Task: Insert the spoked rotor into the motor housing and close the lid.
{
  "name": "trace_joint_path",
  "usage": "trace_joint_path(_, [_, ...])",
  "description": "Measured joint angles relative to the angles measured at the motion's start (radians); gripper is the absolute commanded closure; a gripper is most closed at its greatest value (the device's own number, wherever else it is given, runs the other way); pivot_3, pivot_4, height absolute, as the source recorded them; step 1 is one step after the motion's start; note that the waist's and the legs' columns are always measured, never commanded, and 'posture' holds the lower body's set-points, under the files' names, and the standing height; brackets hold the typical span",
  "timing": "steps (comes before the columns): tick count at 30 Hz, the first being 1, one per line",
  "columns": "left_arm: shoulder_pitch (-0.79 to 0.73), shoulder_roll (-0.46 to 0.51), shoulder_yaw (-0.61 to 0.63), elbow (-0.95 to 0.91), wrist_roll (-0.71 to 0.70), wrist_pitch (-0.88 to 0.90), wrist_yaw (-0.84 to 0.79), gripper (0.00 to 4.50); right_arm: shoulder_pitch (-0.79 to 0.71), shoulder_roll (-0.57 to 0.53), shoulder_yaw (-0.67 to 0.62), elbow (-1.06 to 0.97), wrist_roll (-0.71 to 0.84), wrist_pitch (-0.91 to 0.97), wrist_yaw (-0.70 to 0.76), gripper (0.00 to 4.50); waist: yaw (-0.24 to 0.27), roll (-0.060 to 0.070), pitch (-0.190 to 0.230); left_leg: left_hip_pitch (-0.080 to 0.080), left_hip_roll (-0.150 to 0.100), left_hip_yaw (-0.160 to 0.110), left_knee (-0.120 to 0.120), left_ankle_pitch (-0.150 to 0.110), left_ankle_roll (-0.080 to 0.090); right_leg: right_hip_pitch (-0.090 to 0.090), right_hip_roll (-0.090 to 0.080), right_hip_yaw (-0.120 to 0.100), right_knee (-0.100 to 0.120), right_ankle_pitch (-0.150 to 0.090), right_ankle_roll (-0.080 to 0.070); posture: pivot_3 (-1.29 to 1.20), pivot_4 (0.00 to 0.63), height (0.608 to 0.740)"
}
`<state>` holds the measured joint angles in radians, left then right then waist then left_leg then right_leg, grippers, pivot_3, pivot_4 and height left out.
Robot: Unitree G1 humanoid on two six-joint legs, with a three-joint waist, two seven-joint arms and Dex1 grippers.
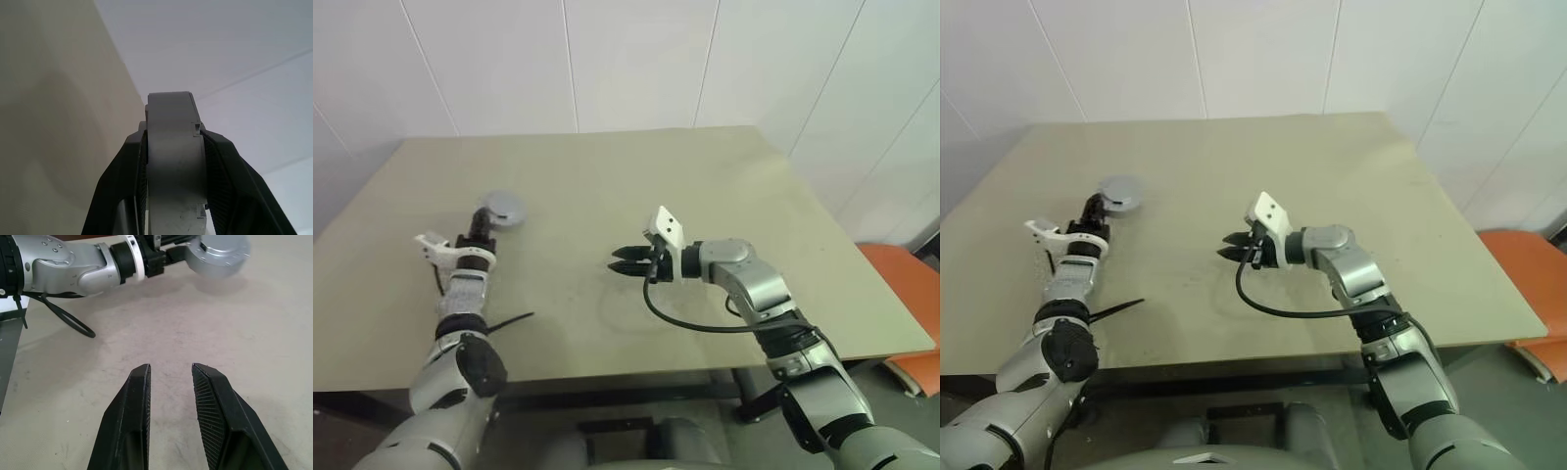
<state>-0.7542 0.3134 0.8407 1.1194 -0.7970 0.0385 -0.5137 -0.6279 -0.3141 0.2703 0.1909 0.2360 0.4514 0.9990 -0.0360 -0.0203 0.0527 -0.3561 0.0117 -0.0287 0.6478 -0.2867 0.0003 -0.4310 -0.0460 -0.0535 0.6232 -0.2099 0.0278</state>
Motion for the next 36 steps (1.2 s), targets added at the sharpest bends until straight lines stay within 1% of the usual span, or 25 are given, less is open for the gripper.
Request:
trace_joint_path(4, [0.000, 0.027, 0.010, 0.057, 0.012, -0.133, 0.066, 3.24, 0.000, -0.002, 0.000, 0.000, -0.006, 0.002, -0.002, 3.12, 0.007, -0.001, 0.000, 0.000, 0.000, 0.000, 0.000, 0.000, 0.000, 0.000, 0.000, -0.001, 0.000, 0.000, 0.000, 0.00, 0.000, 0.740])
trace_joint_path(8, [0.006, 0.032, -0.008, 0.087, 0.064, -0.232, 0.100, 3.24, 0.000, -0.005, 0.000, 0.000, -0.009, 0.005, -0.002, 3.12, 0.025, -0.001, 0.000, 0.000, 0.000, 0.000, 0.000, 0.000, 0.000, 0.000, 0.000, -0.001, 0.000, 0.000, 0.000, 0.00, 0.000, 0.740])
trace_joint_path(14, [0.014, 0.037, -0.028, 0.097, 0.101, -0.286, 0.129, 3.24, 0.003, -0.006, 0.000, -0.001, -0.012, 0.026, 0.000, 3.12, 0.025, -0.002, -0.001, 0.001, 0.000, 0.001, 0.001, 0.000, 0.000, 0.001, 0.000, -0.001, 0.000, 0.000, 0.000, 0.00, 0.000, 0.740])
trace_joint_path(16, [0.014, 0.037, -0.037, 0.097, 0.112, -0.293, 0.139, 2.51, 0.003, -0.006, 0.000, -0.001, -0.014, 0.029, -0.001, 3.12, 0.025, -0.002, -0.001, 0.001, 0.000, 0.000, 0.001, 0.000, 0.000, 0.001, 0.000, -0.001, 0.001, 0.000, 0.000, 0.00, 0.000, 0.740])
trace_joint_path(19, [0.014, 0.033, -0.044, 0.096, 0.124, -0.295, 0.164, 1.62, 0.003, -0.005, 0.000, 0.000, -0.016, 0.033, -0.004, 3.12, 0.025, -0.002, -0.001, 0.001, 0.000, 0.000, 0.001, 0.000, 0.000, 0.001, 0.000, -0.001, 0.001, 0.000, 0.000, 0.00, 0.000, 0.740])
trace_joint_path(23, [0.026, -0.008, -0.081, 0.059, 0.157, -0.281, 0.247, 0.23, 0.003, 0.002, 0.000, 0.010, -0.018, 0.035, -0.015, 3.12, 0.029, -0.002, -0.001, 0.002, 0.000, 0.000, 0.002, 0.000, -0.001, 0.003, -0.001, -0.002, 0.001, 0.001, 0.000, 0.00, 0.000, 0.740])
trace_joint_path(24, [0.033, -0.024, -0.094, 0.022, 0.168, -0.267, 0.277, 0.03, 0.003, 0.002, 0.000, 0.013, -0.019, 0.037, -0.019, 3.12, 0.029, -0.001, -0.001, 0.002, 0.000, 0.000, 0.002, 0.001, -0.001, 0.003, -0.001, -0.002, 0.001, 0.001, 0.001, 0.00, 0.000, 0.740])
trace_joint_path(27, [0.095, -0.090, -0.159, -0.146, 0.204, -0.179, 0.385, 0.03, 0.003, 0.004, -0.001, 0.017, -0.020, 0.045, -0.028, 3.12, 0.030, 0.001, -0.002, 0.003, -0.001, 0.000, 0.002, 0.001, -0.002, 0.005, -0.003, -0.001, 0.001, 0.001, 0.001, 0.00, 0.000, 0.740])
trace_joint_path(29, [0.178, -0.151, -0.201, -0.344, 0.205, -0.065, 0.462, 0.03, 0.003, 0.006, -0.002, 0.018, -0.020, 0.052, -0.035, 3.12, 0.030, 0.002, -0.002, 0.003, -0.002, 0.001, 0.002, 0.001, -0.002, 0.005, -0.004, 0.000, 0.001, 0.001, 0.002, 0.00, 0.000, 0.740])
trace_joint_path(30, [0.236, -0.188, -0.225, -0.481, 0.196, 0.022, 0.511, 0.03, 0.003, 0.008, -0.003, 0.019, -0.019, 0.060, -0.040, 3.12, 0.030, 0.002, -0.003, 0.004, -0.002, 0.001, 0.002, 0.001, -0.002, 0.006, -0.005, 0.000, 0.001, 0.002, 0.002, 0.00, 0.000, 0.740])
trace_joint_path(31, [0.268, -0.209, -0.238, -0.567, 0.189, 0.074, 0.539, 0.03, 0.002, 0.008, -0.004, 0.021, -0.019, 0.065, -0.042, 3.12, 0.031, 0.003, -0.003, 0.004, -0.002, 0.001, 0.002, 0.001, -0.002, 0.006, -0.006, 0.000, 0.001, 0.002, 0.003, 0.00, 0.000, 0.740])
trace_joint_path(33, [0.386, -0.261, -0.285, -0.824, 0.144, 0.254, 0.621, 0.03, 0.003, 0.010, -0.005, 0.021, -0.017, 0.069, -0.044, 3.12, 0.029, 0.004, -0.004, 0.004, -0.003, 0.000, 0.002, 0.001, -0.002, 0.007, -0.007, 0.001, -0.001, 0.002, 0.004, 0.00, 0.000, 0.740])
trace_joint_path(34, [0.431, -0.274, -0.306, -0.919, 0.125, 0.328, 0.646, 0.03, 0.003, 0.009, -0.006, 0.021, -0.017, 0.072, -0.046, 3.12, 0.029, 0.005, -0.004, 0.004, -0.004, 0.000, 0.002, 0.001, -0.002, 0.007, -0.007, 0.001, -0.002, 0.003, 0.005, 0.00, 0.000, 0.740])
trace_joint_path(36, [0.491, -0.271, -0.335, -1.046, 0.086, 0.461, 0.673, 0.00, 0.003, 0.010, -0.009, 0.021, -0.016, 0.075, -0.052, 2.73, 0.030, 0.006, -0.004, 0.004, -0.005, 0.000, 0.003, 0.001, -0.002, 0.009, -0.006, 0.001, -0.004, 0.002, 0.005, 0.00, 0.000, 0.740])
